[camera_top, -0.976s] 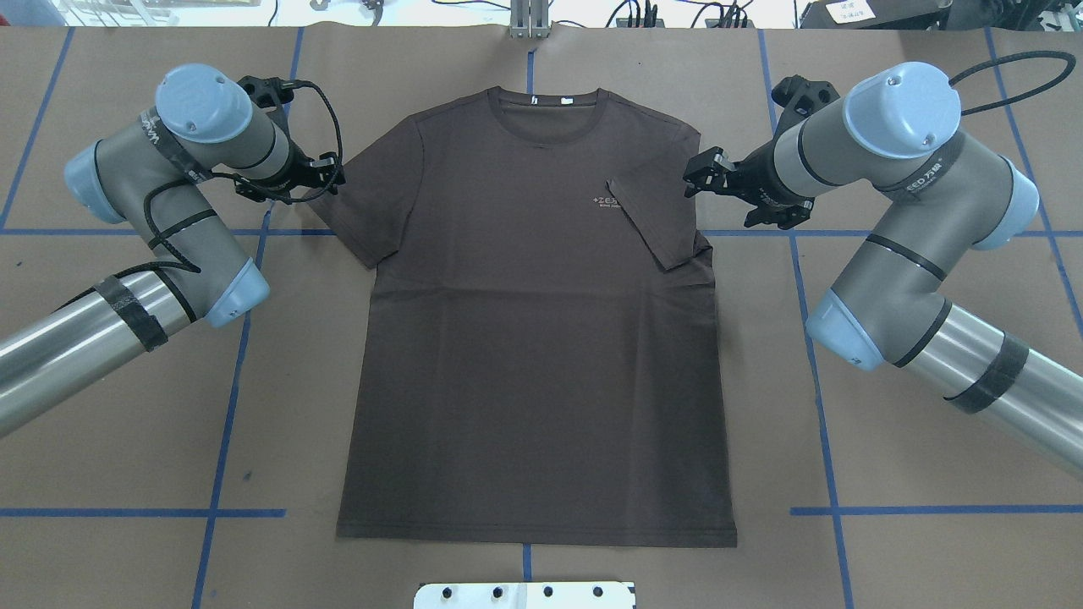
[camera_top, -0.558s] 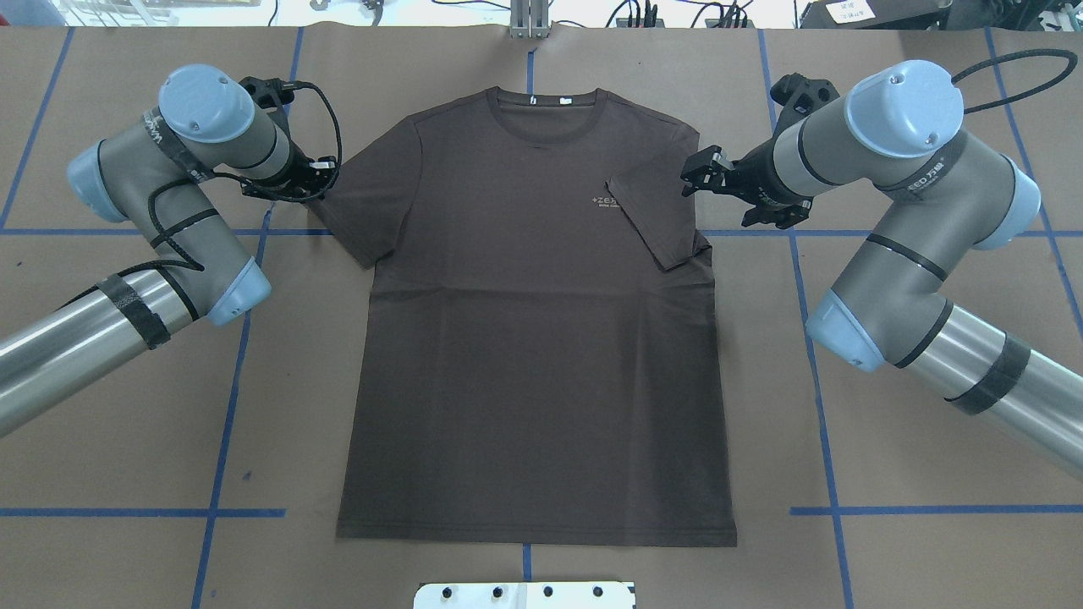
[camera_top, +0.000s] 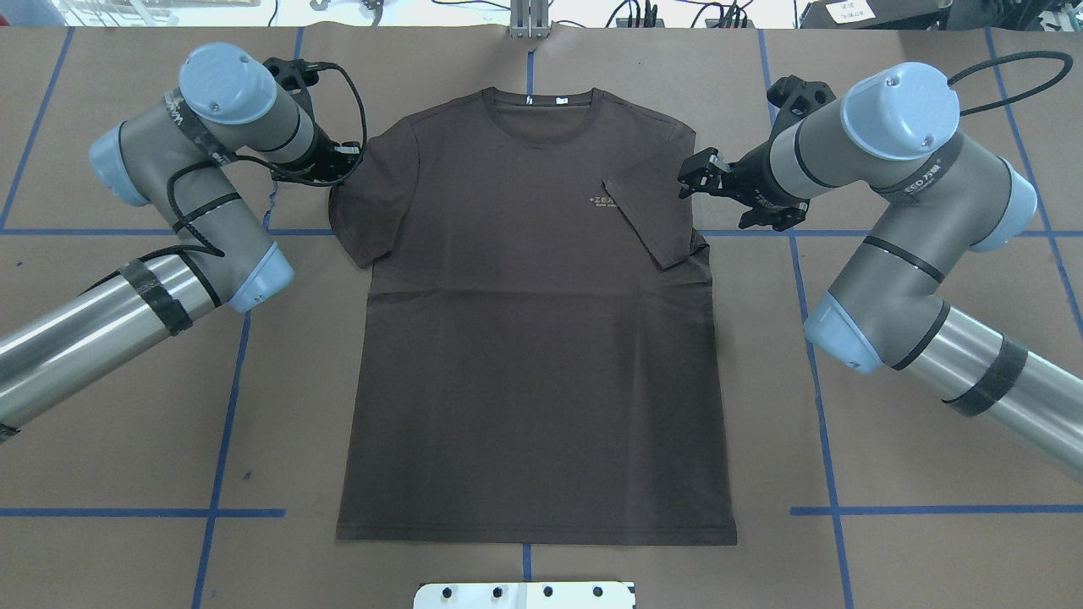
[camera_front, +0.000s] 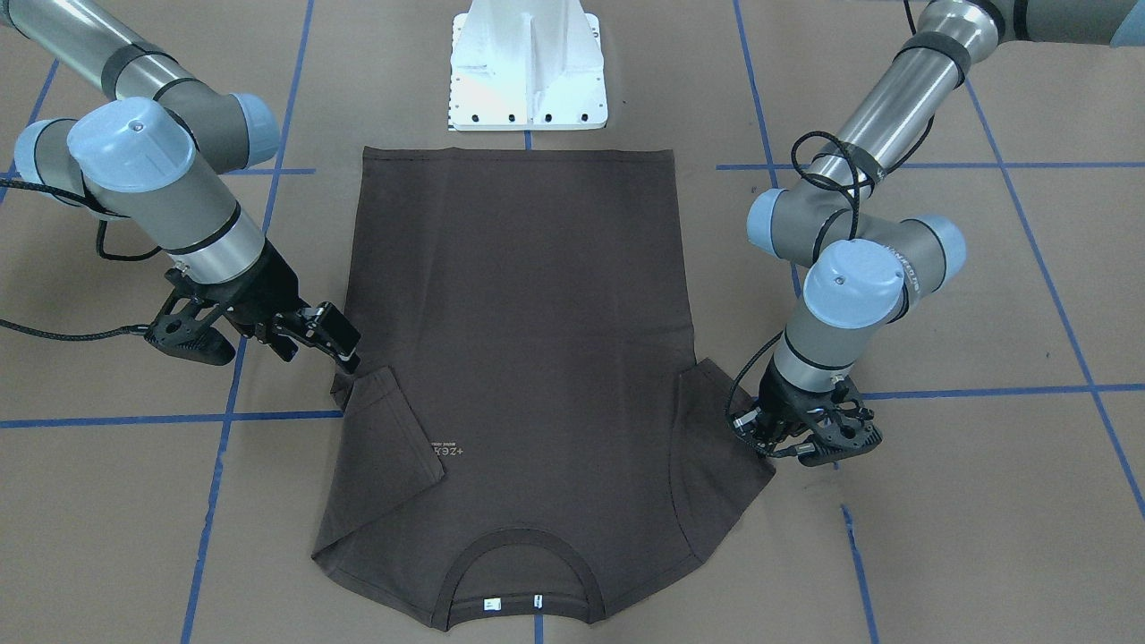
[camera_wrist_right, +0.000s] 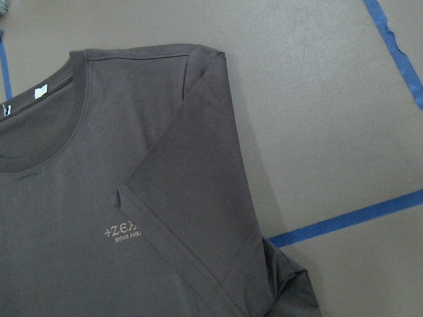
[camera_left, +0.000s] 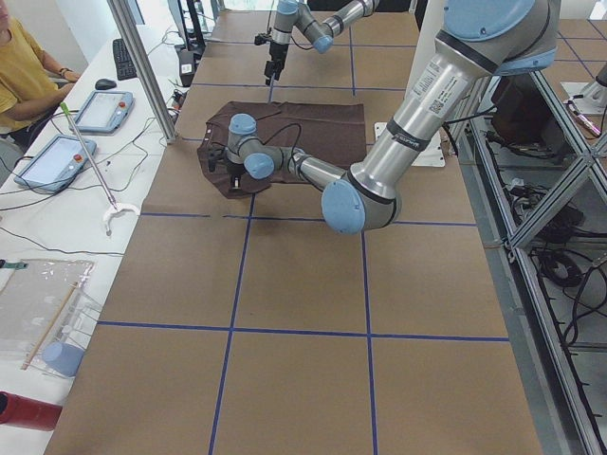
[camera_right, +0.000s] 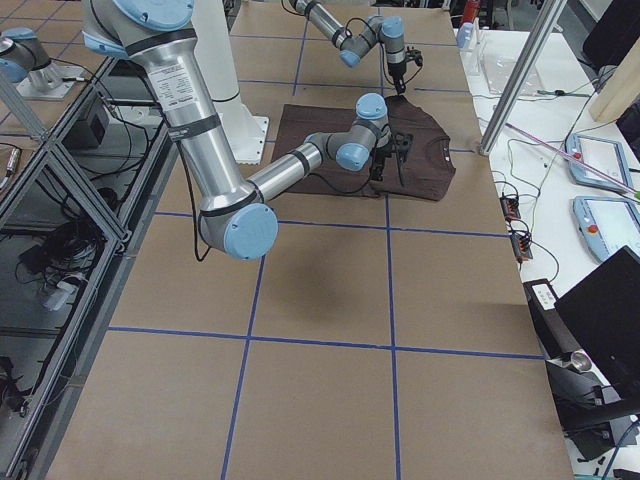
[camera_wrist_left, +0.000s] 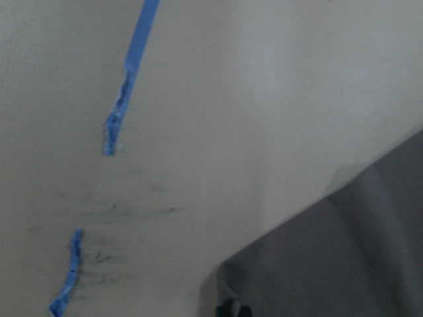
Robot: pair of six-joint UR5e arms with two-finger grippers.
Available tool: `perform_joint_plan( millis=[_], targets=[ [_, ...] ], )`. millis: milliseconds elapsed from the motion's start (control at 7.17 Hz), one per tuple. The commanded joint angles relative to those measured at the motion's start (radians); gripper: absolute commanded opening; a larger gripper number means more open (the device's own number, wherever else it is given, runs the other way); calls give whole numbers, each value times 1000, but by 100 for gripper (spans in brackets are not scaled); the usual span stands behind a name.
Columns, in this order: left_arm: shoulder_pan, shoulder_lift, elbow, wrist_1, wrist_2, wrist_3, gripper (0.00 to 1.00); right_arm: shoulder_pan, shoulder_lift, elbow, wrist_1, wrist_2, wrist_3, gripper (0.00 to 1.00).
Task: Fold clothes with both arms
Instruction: 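Grasp the sleeve nearest the left gripper and fold it inward while right gripper holds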
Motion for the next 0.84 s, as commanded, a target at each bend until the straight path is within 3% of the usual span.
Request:
perform_joint_plan(
  millis=[0,697],
  targets=[
    [1,-81,-1,29,-3,-86,0,-12,2,-1,0,-3,3,100],
    [47,-181,112,14,6,-165,0,-15,9,-4,0,-3,3,100]
  ],
)
